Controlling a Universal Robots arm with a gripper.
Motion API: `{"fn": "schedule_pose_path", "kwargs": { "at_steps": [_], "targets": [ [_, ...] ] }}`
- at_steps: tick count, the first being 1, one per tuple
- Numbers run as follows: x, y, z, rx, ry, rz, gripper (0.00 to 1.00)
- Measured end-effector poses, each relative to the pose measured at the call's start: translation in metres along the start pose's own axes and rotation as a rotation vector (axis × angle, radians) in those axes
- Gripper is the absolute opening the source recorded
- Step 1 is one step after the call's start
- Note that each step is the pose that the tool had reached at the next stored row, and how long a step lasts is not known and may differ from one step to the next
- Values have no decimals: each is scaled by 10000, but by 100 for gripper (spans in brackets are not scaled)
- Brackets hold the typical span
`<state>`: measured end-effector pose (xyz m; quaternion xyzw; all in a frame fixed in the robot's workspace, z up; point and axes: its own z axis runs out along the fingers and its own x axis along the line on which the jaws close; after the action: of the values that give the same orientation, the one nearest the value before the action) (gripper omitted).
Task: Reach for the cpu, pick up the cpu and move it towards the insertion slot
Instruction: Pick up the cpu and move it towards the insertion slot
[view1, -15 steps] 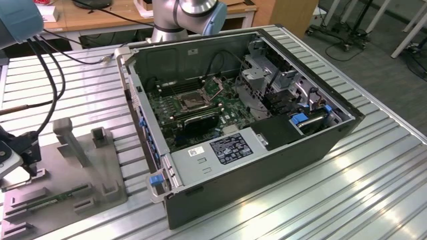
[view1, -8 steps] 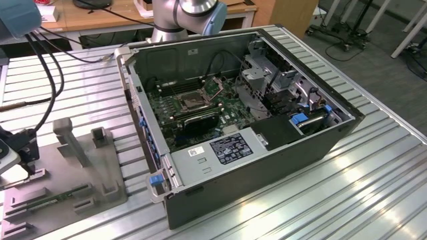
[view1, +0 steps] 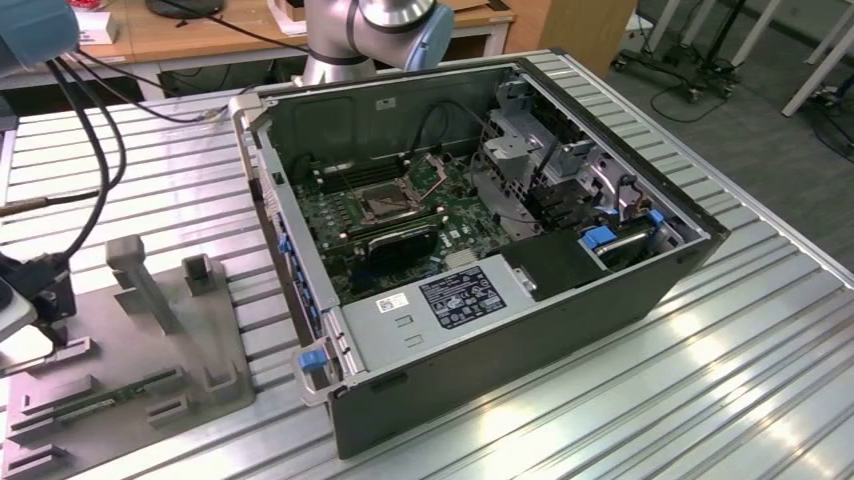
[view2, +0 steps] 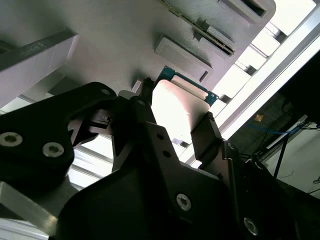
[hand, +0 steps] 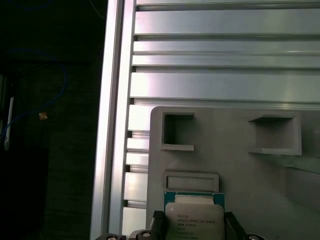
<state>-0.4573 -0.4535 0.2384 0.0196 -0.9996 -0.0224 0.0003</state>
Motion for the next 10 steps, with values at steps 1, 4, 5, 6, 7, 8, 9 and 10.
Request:
{"fn": "schedule_pose_path", "kwargs": {
  "at_steps": [1, 4, 5, 6, 7, 8, 9, 10],
  "targets": [
    [0, 0, -9, 0, 0, 0, 55],
    [0, 1, -28, 0, -1, 0, 55],
    [0, 2, -33, -1, -1, 0, 55],
    [0, 2, -38, -1, -1, 0, 55],
    [0, 2, -43, 0, 0, 0, 55],
    [0, 2, -48, 0, 0, 0, 55],
    [0, 2, -53, 0, -1, 0, 55],
    [0, 2, -57, 0, -1, 0, 55]
  ]
}}
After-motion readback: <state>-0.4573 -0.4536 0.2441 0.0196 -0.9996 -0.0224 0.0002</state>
